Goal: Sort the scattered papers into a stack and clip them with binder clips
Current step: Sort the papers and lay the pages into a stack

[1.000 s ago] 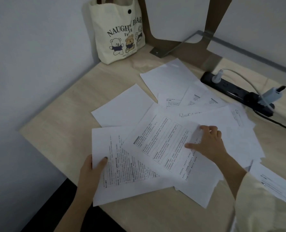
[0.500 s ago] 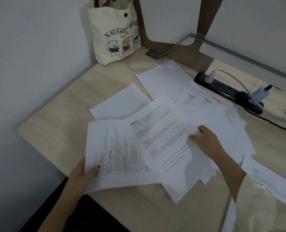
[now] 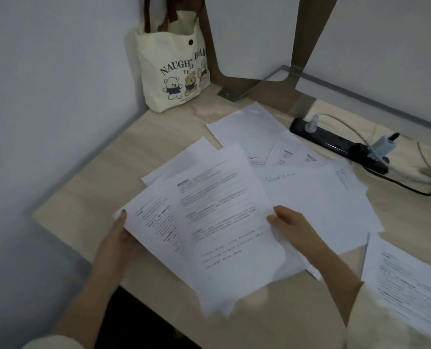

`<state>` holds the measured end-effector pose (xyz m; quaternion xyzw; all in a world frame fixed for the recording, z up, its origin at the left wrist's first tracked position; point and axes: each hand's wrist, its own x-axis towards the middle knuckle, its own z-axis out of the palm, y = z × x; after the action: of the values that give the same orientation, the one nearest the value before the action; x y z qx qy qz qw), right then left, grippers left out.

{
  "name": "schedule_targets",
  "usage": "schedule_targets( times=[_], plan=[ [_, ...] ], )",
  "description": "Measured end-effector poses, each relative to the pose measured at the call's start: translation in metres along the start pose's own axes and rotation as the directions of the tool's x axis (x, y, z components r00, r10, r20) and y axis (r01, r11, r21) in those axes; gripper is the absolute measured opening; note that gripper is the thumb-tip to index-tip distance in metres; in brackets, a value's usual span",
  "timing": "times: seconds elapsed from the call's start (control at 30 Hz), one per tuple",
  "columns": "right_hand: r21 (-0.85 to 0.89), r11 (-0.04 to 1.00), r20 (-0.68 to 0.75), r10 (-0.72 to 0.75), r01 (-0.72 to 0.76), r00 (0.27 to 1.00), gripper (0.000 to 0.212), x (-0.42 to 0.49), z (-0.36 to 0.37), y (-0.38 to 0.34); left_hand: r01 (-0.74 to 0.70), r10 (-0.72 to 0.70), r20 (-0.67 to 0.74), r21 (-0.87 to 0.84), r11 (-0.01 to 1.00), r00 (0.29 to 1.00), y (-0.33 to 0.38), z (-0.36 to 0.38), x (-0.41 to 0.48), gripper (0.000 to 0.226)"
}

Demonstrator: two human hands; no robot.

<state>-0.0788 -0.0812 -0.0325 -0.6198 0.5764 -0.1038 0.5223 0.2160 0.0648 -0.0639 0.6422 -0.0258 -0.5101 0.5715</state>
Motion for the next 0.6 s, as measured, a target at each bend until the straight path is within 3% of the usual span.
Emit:
schedule_targets(
  times=[0.07, 0.23, 0.33, 0.43, 0.6],
  plan=[
    [-0.185, 0.982, -0.004, -0.034, 0.032, 0.999, 0.020, 0.010, 0.026, 0.000, 0.045, -0.044, 0.062, -0.020, 0.999, 0.997, -0.015, 0.007, -0.004, 0.055],
    [-0.507, 0.851, -0.049, -0.189, 0.138, 0.981, 0.016, 0.032, 0.072, -0.004, -0.032, 0.024, 0.054, 0.150, 0.988, 0.998, -0.039, 0.020, -0.012, 0.043],
    [-0.468, 0.880, -0.124, -0.159, 0.084, 0.979, 0.039, 0.034, 0.077, -0.012, -0.073, 0.067, 0.043, 0.176, 0.982, 0.997, -0.037, 0.018, -0.009, 0.041],
    [-0.455, 0.889, -0.264, -0.092, -0.040, 0.960, 0.047, 0.034, 0.056, -0.011, -0.150, 0.146, 0.035, 0.236, 0.960, 0.989, -0.025, 0.013, -0.009, 0.038],
    [-0.379, 0.909, -0.282, 0.064, -0.172, 0.957, 0.068, 0.031, 0.033, 0.005, -0.210, 0.232, -0.037, 0.310, 0.927, 0.972, -0.003, -0.003, 0.001, 0.021]
  ],
)
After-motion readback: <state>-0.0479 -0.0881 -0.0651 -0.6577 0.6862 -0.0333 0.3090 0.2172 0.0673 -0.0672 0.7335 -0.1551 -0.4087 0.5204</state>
